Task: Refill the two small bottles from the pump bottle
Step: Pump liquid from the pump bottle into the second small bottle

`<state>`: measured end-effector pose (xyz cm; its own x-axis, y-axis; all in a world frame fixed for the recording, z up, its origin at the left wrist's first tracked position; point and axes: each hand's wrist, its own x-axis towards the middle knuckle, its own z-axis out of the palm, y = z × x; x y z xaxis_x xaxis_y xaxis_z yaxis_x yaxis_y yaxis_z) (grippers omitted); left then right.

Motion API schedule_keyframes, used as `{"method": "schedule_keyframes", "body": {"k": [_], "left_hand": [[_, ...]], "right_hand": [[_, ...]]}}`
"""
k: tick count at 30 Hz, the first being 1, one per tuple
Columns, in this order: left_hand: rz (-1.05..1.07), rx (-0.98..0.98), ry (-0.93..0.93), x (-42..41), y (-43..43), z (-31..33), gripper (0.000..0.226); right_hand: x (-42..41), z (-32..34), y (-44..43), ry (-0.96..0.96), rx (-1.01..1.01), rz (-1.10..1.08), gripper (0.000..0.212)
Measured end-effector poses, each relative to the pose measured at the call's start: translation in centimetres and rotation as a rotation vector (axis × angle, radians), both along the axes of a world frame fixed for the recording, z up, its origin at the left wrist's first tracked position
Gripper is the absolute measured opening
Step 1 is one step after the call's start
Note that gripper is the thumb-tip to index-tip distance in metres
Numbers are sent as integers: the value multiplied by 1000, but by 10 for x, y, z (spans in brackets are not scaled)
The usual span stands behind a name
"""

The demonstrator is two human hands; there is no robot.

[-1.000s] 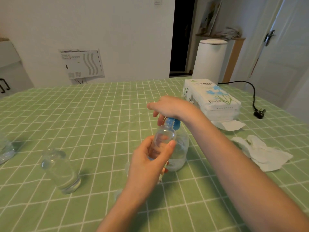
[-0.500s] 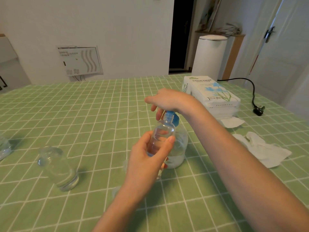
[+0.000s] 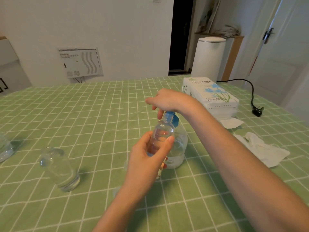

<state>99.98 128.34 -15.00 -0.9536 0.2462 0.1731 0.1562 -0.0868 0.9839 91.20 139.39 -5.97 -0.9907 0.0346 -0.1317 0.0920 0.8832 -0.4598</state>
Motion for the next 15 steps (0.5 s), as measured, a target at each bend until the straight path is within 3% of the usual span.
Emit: {"method": "schedule_keyframes", "body": {"k": [15], "left_hand": [[17, -23, -23, 0, 0, -5, 40]], "right_hand": [[2, -8, -1, -29, -3, 3, 46]]}}
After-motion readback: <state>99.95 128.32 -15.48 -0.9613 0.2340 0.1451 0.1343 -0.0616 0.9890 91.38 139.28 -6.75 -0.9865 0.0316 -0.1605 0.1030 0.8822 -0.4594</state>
